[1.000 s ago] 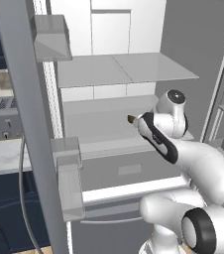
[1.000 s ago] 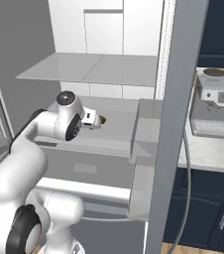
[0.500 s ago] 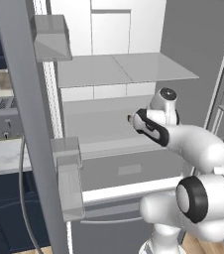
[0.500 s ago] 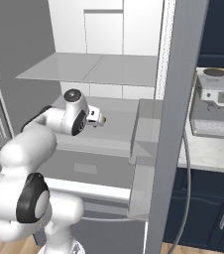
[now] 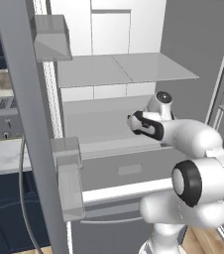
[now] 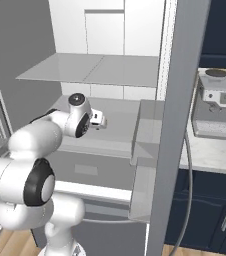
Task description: Retrieve the apple and kiwi from the fridge and place them into the bowl on the dining table.
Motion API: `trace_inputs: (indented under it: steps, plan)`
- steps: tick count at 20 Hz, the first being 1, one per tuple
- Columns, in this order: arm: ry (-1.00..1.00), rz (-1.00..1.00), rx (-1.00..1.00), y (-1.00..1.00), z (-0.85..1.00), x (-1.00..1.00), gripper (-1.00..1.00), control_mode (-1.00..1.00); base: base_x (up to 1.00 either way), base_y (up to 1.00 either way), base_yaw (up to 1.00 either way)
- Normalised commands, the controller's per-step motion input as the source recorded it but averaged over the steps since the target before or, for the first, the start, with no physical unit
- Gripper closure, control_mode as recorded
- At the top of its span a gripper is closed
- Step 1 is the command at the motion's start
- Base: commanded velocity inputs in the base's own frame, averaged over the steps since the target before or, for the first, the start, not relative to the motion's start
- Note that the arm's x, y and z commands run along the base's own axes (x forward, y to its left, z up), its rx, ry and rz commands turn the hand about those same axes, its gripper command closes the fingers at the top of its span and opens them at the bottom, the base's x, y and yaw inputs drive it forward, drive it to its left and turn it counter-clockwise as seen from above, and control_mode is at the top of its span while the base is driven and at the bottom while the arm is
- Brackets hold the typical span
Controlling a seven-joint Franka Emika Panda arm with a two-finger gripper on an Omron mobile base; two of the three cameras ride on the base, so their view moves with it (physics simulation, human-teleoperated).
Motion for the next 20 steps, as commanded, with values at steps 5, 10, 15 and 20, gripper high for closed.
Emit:
trace_inputs:
  steps: [5, 10, 15, 20]
  plan:
    - [0.0, 0.0, 0.0, 0.0, 0.0, 0.3, -1.0, -1.0, 0.0, 0.0, 0.0]
    - [0.0, 0.0, 0.0, 0.0, 0.0, 0.31, -1.0, -1.0, 0.0, 0.0, 0.0]
    - [0.0, -0.03, 0.0, 0.0, 0.01, 0.11, -1.0, -1.0, 0.0, 0.0, 0.0]
    - [0.0, -0.03, 0.0, 0.0, 0.0, 0.16, -1.0, -1.0, 0.0, 0.0, 0.0]
